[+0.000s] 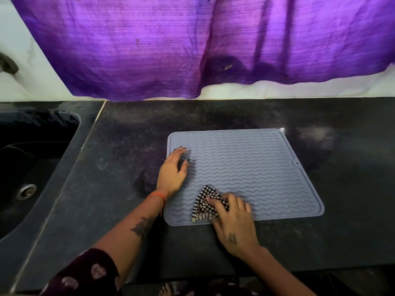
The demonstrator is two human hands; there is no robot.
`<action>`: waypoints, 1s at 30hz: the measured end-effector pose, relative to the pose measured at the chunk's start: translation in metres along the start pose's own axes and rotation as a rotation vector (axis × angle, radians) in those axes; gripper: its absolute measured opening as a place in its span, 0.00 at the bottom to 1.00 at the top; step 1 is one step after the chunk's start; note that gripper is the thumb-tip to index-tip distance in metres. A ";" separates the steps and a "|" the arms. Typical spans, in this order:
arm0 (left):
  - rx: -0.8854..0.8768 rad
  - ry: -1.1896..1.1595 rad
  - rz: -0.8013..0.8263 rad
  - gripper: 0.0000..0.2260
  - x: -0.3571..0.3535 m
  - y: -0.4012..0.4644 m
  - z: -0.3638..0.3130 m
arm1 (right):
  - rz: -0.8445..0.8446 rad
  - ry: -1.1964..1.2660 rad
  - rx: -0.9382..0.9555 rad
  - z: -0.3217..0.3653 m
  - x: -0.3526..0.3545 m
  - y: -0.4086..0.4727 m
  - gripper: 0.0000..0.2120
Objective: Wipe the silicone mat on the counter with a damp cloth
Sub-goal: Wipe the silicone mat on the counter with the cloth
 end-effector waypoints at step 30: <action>0.055 0.196 -0.050 0.16 0.043 0.006 0.032 | 0.346 2.172 -0.723 0.000 -0.007 0.085 0.31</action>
Point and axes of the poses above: each hand's wrist, its own y-axis towards the middle knuckle, its own x-axis out of the back of the hand, z = x × y, the point moved 8 cm from there along y, towards the middle knuckle
